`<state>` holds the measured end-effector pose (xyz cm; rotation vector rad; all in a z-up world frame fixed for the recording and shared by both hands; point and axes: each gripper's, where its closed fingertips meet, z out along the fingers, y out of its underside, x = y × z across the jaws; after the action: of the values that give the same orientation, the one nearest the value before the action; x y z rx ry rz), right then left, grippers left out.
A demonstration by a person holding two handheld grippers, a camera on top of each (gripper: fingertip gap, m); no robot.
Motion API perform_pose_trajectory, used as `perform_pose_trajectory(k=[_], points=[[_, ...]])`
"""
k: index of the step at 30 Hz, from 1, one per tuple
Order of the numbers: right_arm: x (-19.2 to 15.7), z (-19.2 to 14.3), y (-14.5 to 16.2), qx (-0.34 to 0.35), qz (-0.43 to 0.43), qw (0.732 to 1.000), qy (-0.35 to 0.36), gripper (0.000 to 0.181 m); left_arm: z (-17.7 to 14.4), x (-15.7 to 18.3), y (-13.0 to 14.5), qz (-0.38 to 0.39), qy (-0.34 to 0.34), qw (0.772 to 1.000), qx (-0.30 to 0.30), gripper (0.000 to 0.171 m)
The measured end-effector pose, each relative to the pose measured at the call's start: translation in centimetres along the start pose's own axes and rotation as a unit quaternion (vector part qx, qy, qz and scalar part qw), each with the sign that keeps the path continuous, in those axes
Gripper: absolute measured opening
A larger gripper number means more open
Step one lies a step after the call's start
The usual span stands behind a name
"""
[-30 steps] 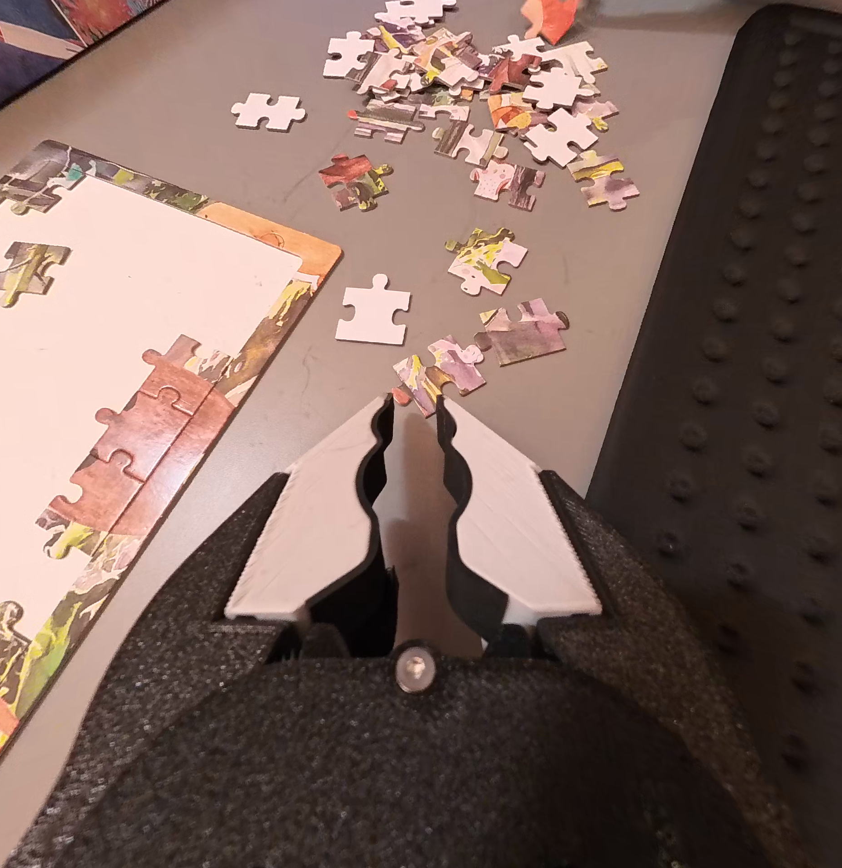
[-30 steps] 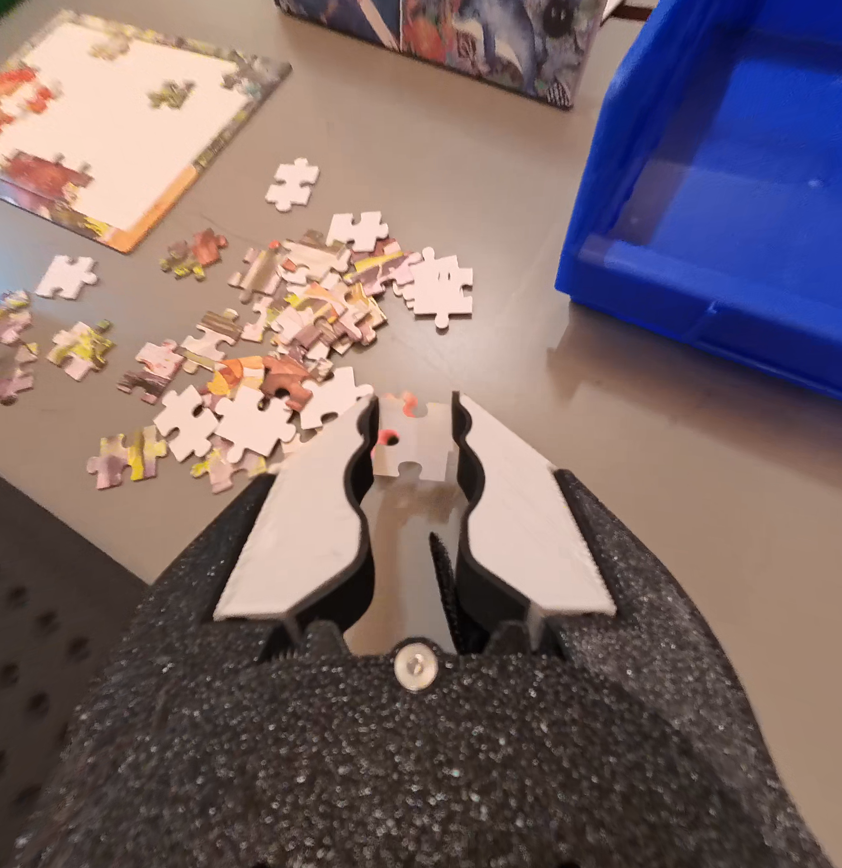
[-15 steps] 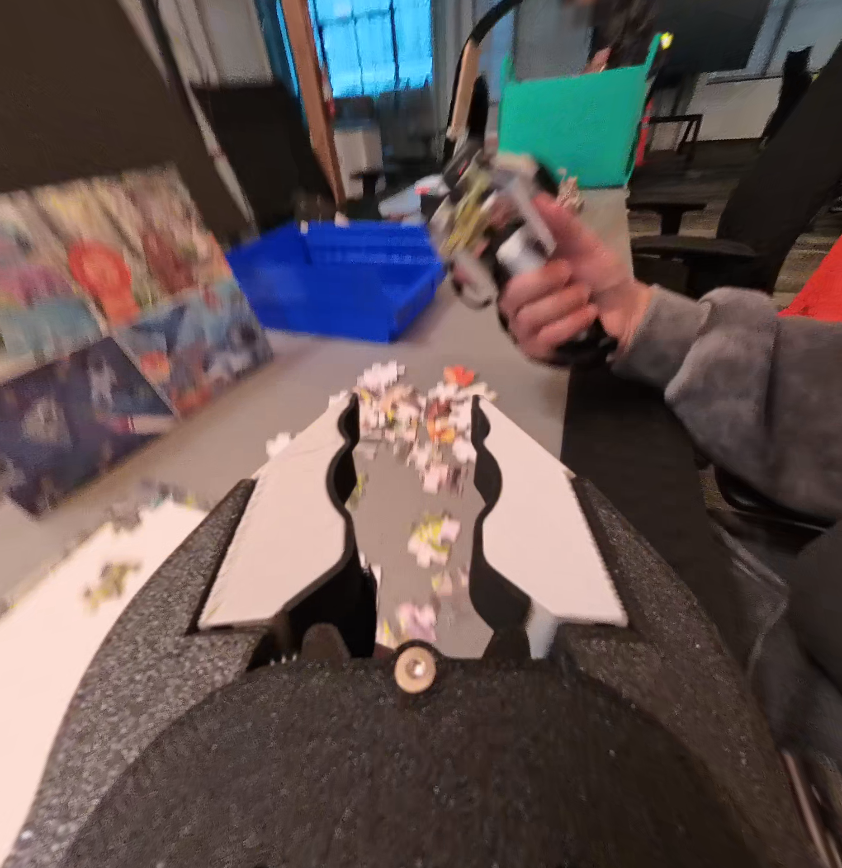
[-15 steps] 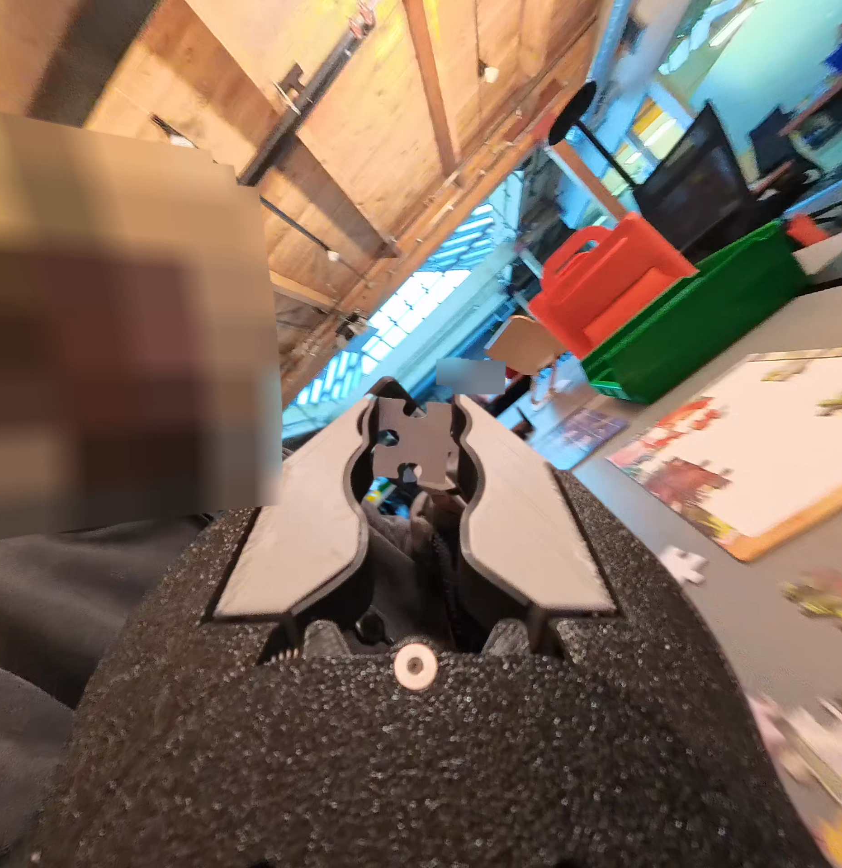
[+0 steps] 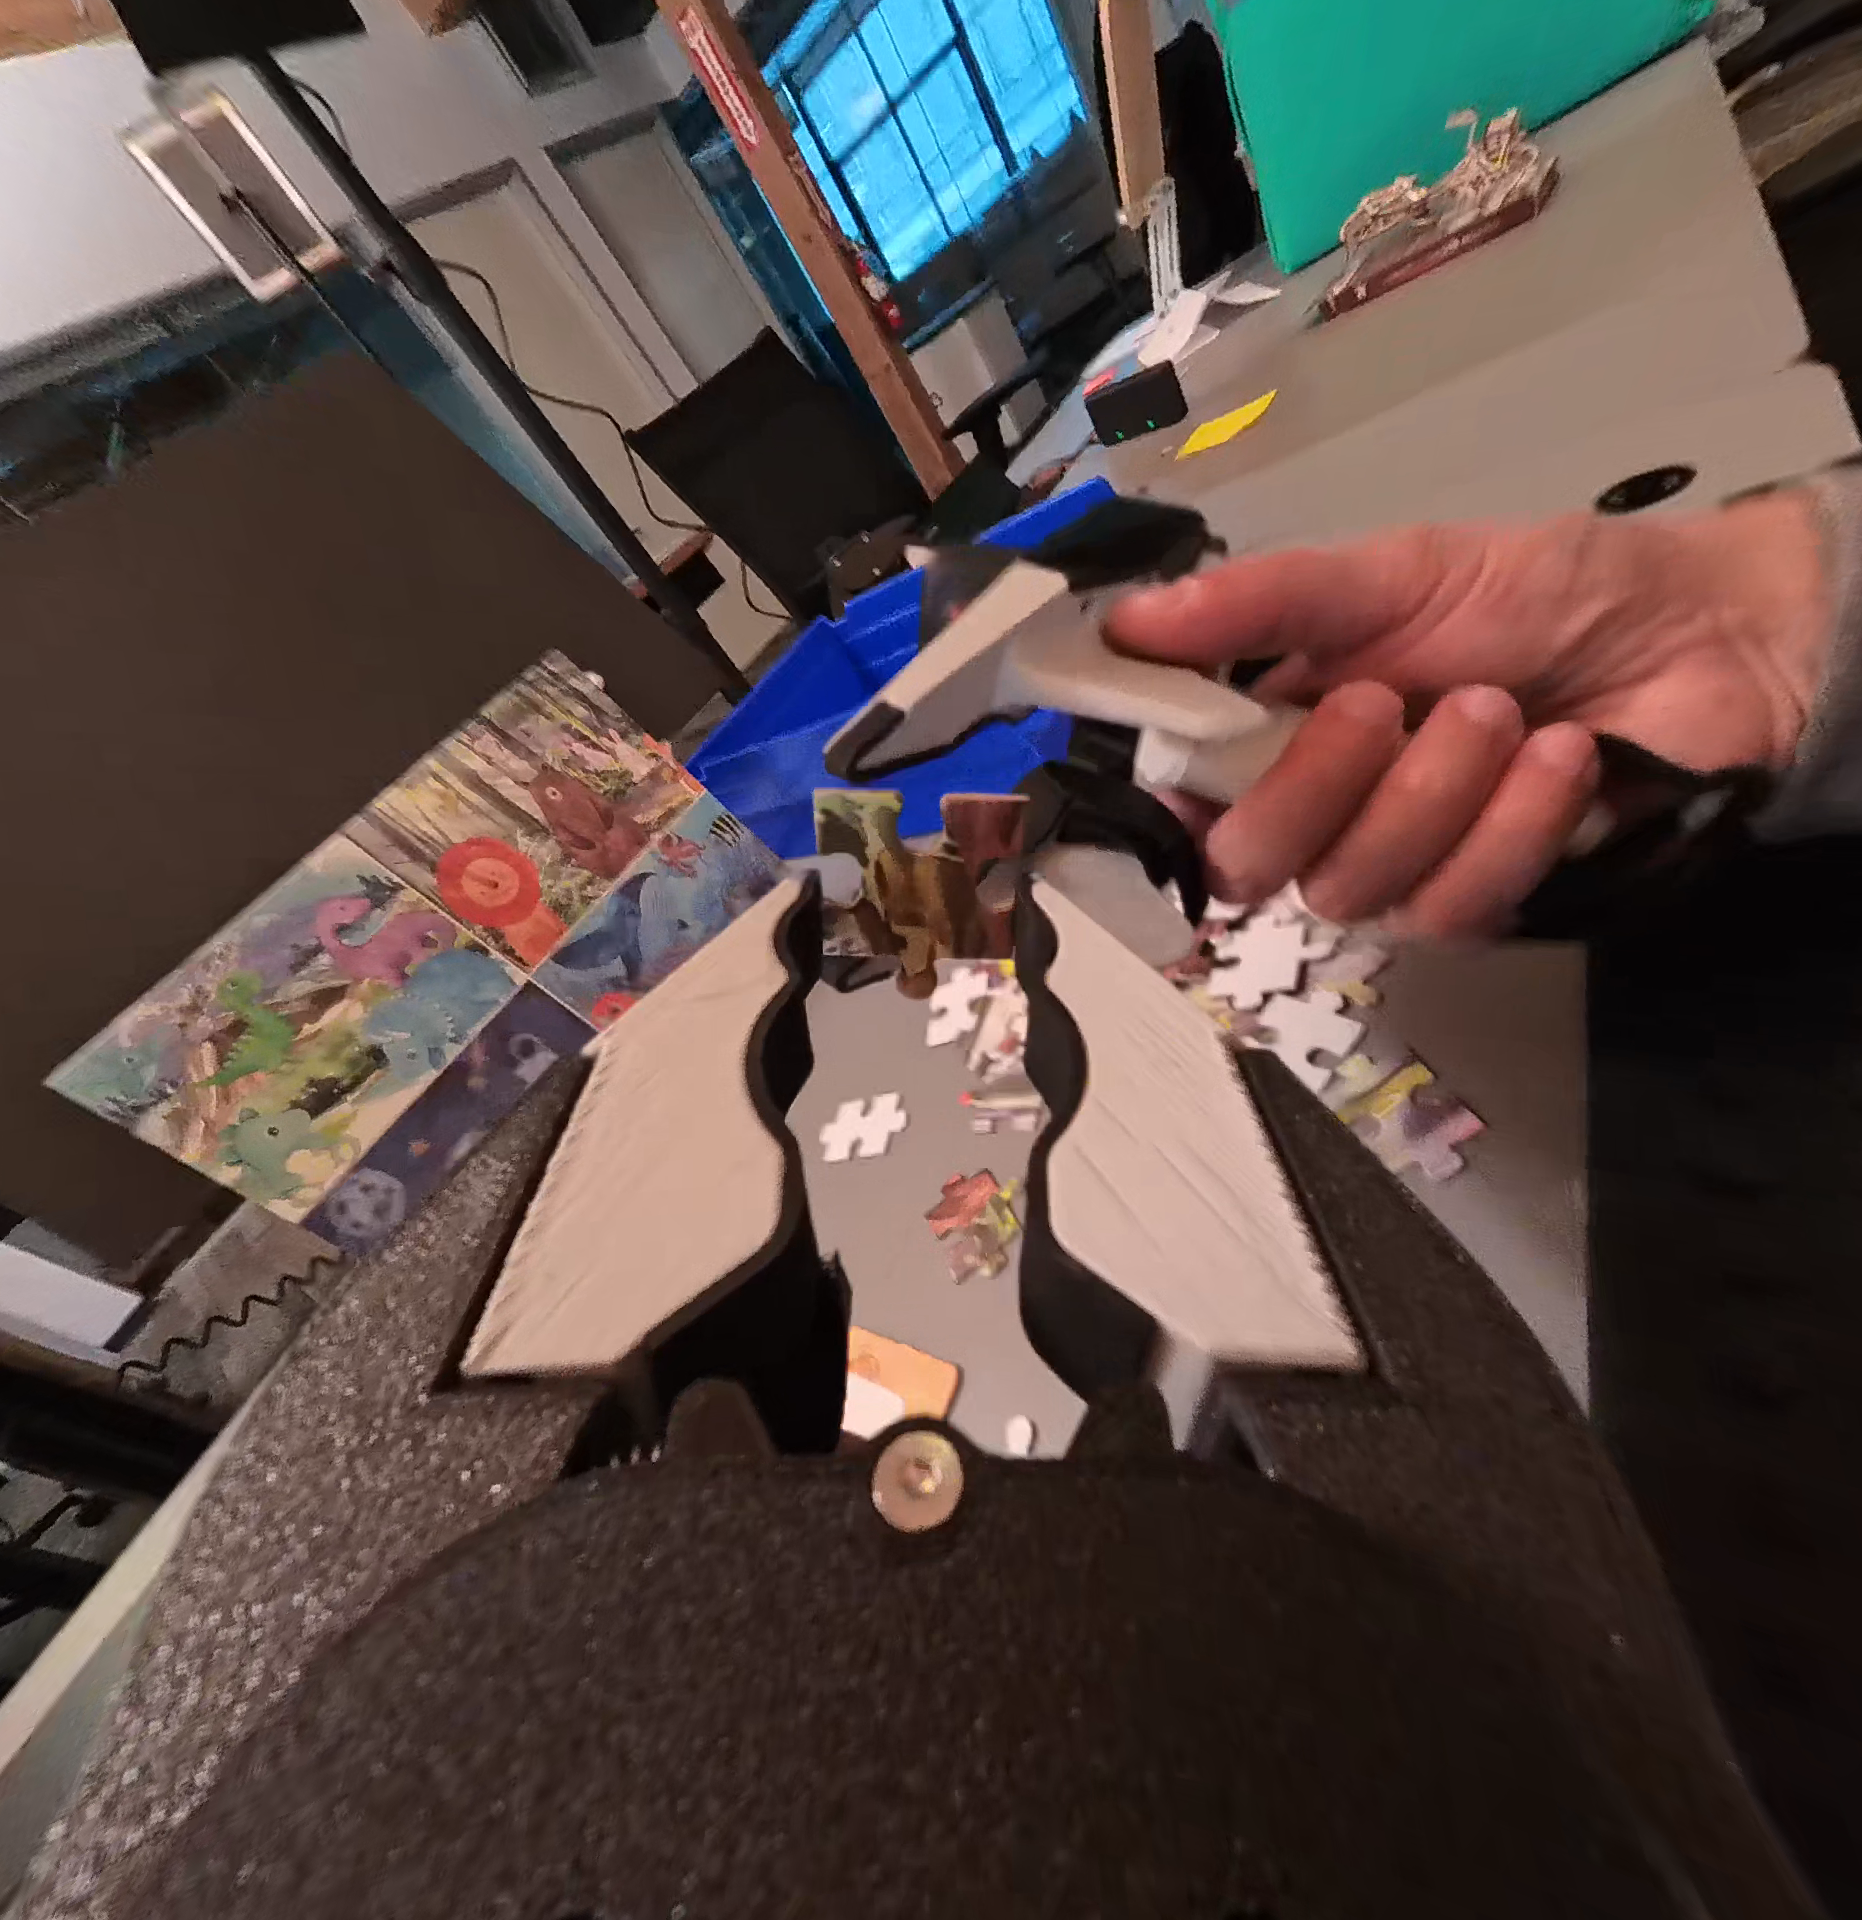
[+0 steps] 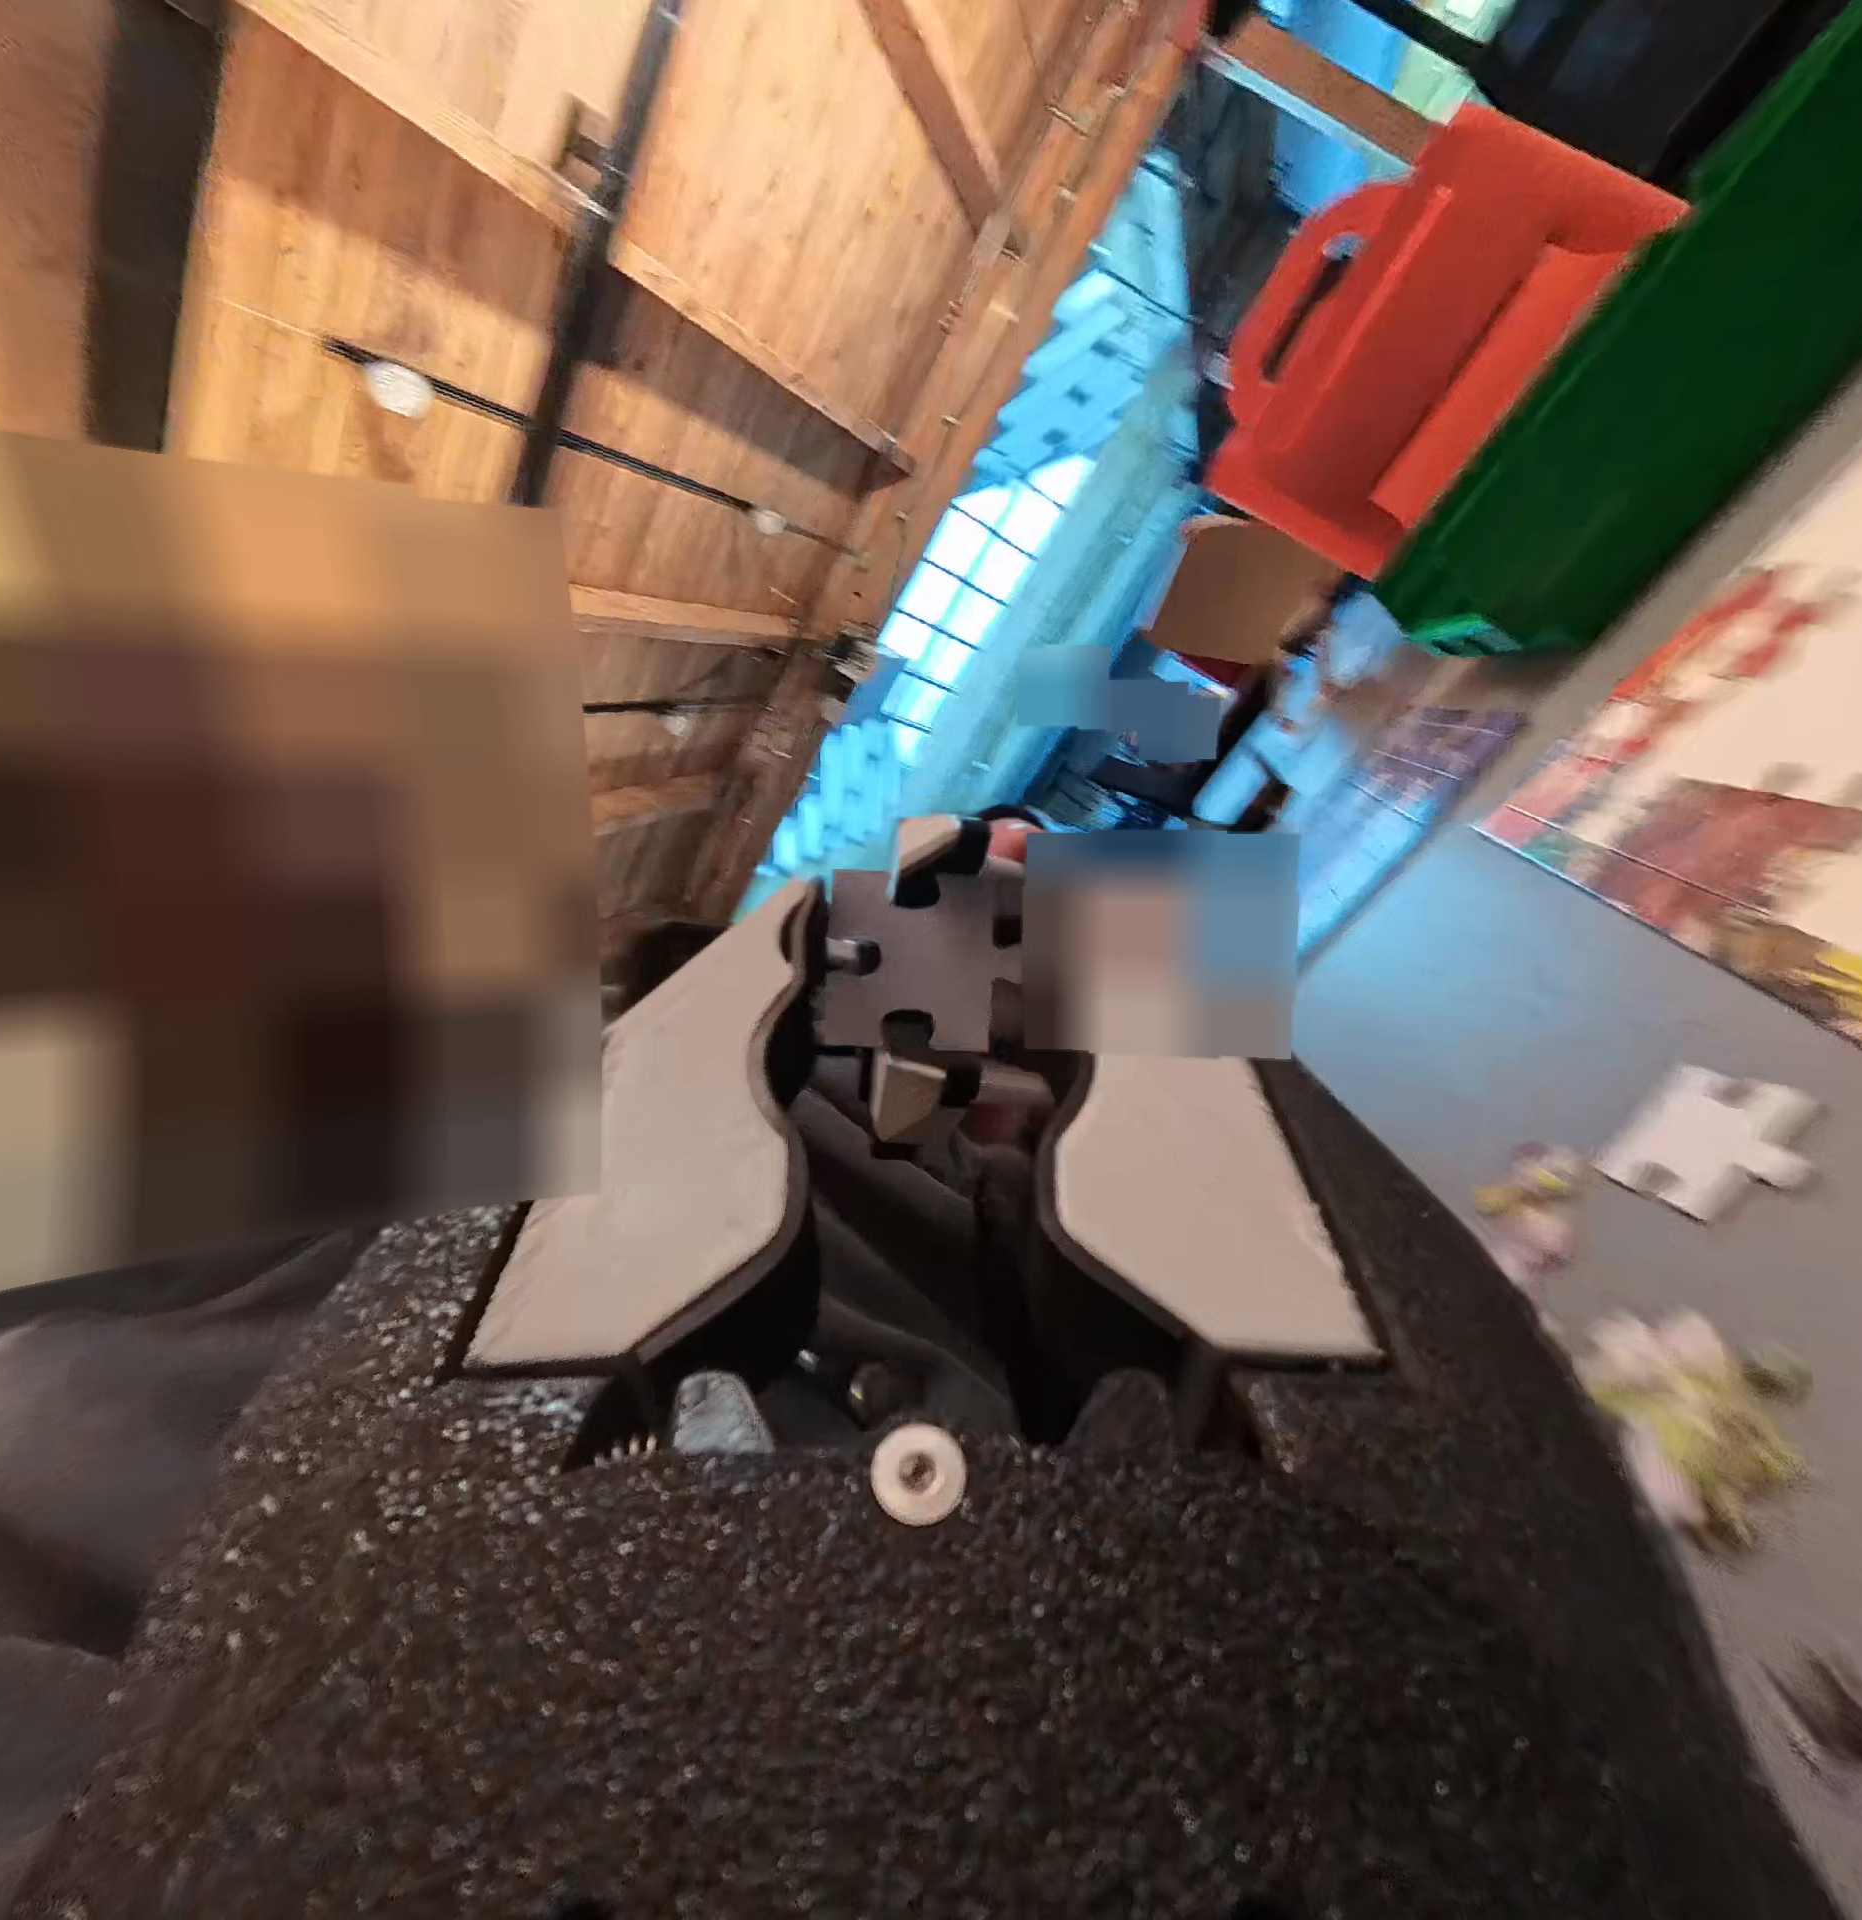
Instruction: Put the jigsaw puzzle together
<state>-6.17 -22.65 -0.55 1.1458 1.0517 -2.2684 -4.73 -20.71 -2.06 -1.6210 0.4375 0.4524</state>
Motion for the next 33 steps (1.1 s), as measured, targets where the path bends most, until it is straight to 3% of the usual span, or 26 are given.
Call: perform_pose_trajectory(k=[1,3,4,5,7,9,10,11,14,18,22,23,29,31,33], points=[[0.7,-0.9,-0.3,-0.007,-0.013,0.999,0.040,0.048,0.1,0.4,0.6,-0.003,0.009,1.000,-0.009,0.037],[2.4,-4.9,-1.9,0.002,-0.067,0.984,0.164,0.046,0.3,0.8,2.1,-0.015,0.024,0.999,-0.032,0.037],[3.6,-8.0,-3.0,0.008,-0.107,0.961,0.253,0.047,0.4,1.2,3.2,-0.022,0.038,0.998,-0.049,0.036],[4.9,-11.8,-3.9,0.006,-0.152,0.922,0.356,0.047,0.4,1.7,4.6,-0.029,0.054,0.995,-0.077,0.036],[7.3,-19.4,-3.7,-0.067,-0.237,0.805,0.539,0.046,0.5,2.8,8.1,-0.044,0.090,0.983,-0.154,0.036],[9.0,-24.7,-1.9,-0.165,-0.262,0.705,0.638,0.043,0.4,4.0,11.2,-0.062,0.128,0.964,-0.224,0.036],[9.6,-26.1,-0.8,-0.203,-0.255,0.683,0.653,0.046,0.3,4.5,12.1,-0.076,0.141,0.956,-0.245,0.036],[9.6,-26.2,-0.8,-0.199,-0.265,0.686,0.648,0.046,0.2,5.0,12.5,-0.097,0.154,0.949,-0.258,0.036],[9.0,-25.5,-1.0,-0.171,-0.263,0.732,0.605,0.043,0.0,6.1,13.1,-0.151,0.182,0.932,-0.276,0.036],[9.7,-25.8,-0.8,-0.182,-0.261,0.734,0.600,0.052,0.0,7.0,13.2,-0.181,0.197,0.921,-0.284,0.042],[9.9,-25.9,-0.5,-0.217,-0.311,0.690,0.616,0.050,0.3,6.6,12.6,-0.198,0.188,0.924,-0.269,0.045],[9.9,-25.5,-0.2,-0.229,-0.320,0.692,0.605,0.039,0.4,6.4,12.5,-0.201,0.185,0.925,-0.265,0.045],[9.8,-25.2,0.0,-0.247,-0.326,0.679,0.609,0.031,0.5,5.8,11.5,-0.201,0.173,0.935,-0.237,0.044],[9.7,-25.2,0.1,-0.250,-0.324,0.677,0.612,0.004,0.5,5.6,11.5,-0.206,0.170,0.935,-0.235,0.044],[9.5,-25.5,0.1,-0.255,-0.328,0.667,0.618,0.002,0.5,5.4,11.5,-0.212,0.167,0.934,-0.235,0.043]])
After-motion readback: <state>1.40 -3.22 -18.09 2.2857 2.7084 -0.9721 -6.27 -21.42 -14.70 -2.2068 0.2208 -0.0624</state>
